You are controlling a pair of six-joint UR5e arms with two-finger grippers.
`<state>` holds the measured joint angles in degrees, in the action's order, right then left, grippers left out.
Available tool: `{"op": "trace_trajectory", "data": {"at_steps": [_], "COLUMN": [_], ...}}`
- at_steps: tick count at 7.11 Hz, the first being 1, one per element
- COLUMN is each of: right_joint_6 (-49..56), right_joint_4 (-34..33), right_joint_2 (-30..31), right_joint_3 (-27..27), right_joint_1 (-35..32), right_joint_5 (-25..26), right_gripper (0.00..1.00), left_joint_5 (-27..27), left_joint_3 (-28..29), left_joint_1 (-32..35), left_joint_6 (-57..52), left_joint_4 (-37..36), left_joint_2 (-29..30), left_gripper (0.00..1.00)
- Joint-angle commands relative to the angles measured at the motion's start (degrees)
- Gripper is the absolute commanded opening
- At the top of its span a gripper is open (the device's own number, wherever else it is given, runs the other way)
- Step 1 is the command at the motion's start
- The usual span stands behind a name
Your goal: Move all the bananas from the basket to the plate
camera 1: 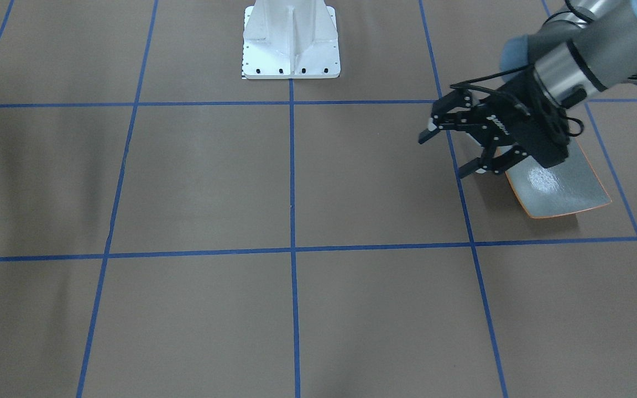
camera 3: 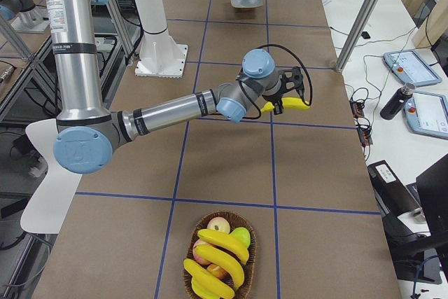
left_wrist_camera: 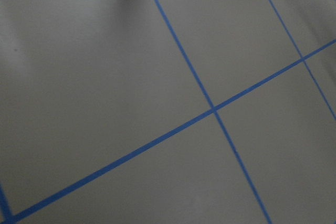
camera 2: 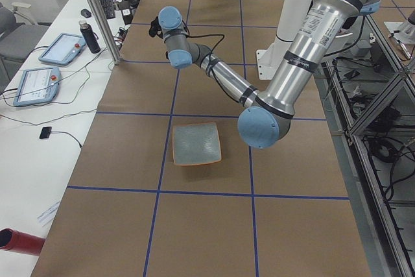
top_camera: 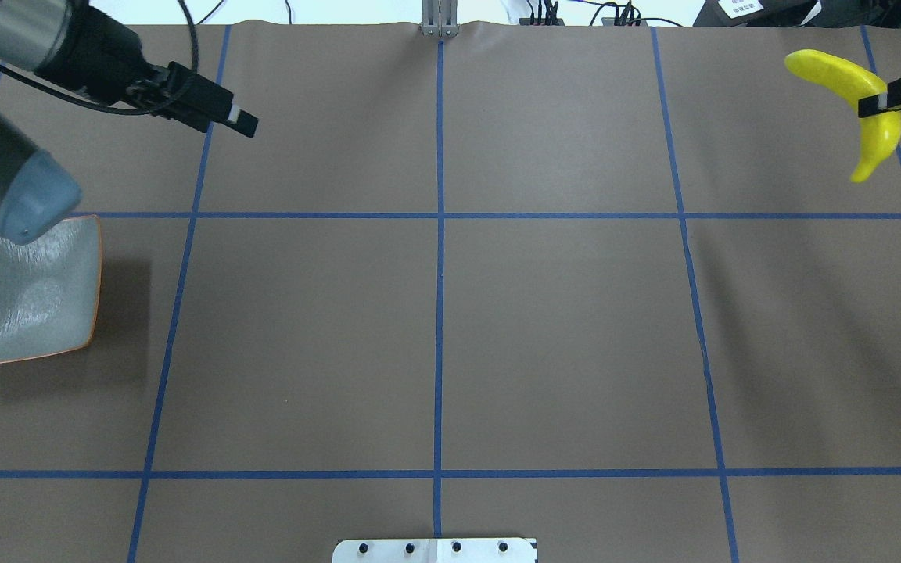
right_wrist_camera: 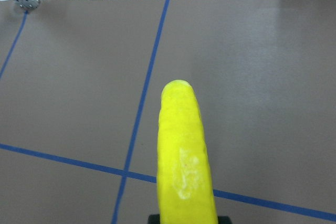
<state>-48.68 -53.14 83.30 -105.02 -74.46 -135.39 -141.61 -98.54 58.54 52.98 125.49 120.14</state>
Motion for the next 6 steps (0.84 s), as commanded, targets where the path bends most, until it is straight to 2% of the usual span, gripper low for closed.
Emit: {"op": "trace_trajectory", "data": {"at_steps": [1, 3, 4, 6], "right_joint_6": [-16.9, -26.6, -27.8, -31.5], "right_joint_4": [0.1, 0.1, -0.1, -0.3], "right_joint_2": [-6.1, -11.5, -13.6, -18.3], "right_joint_3": [-5.6, -7.2, -8.4, -8.9], "right_joint_1": [9.5, 17.6, 23.7, 32.3], "right_joint_5": [10.4, 20.2, 28.0, 39.1], "right_gripper": [0.00, 0.00, 0.00, 0.00], "left_joint_5": [5.5, 9.2, 12.6, 17.2], "left_joint_3": [0.3, 0.5, 0.6, 0.7], "left_joint_1": [-2.7, -5.2, -6.9, -10.5], "left_joint_6": [14.2, 25.2, 35.0, 45.2], "left_joint_4": [0.0, 0.0, 0.2, 5.0], "left_joint_2": [6.3, 8.6, 9.7, 10.2], "left_gripper": [1.00, 1.00, 1.00, 1.00]}}
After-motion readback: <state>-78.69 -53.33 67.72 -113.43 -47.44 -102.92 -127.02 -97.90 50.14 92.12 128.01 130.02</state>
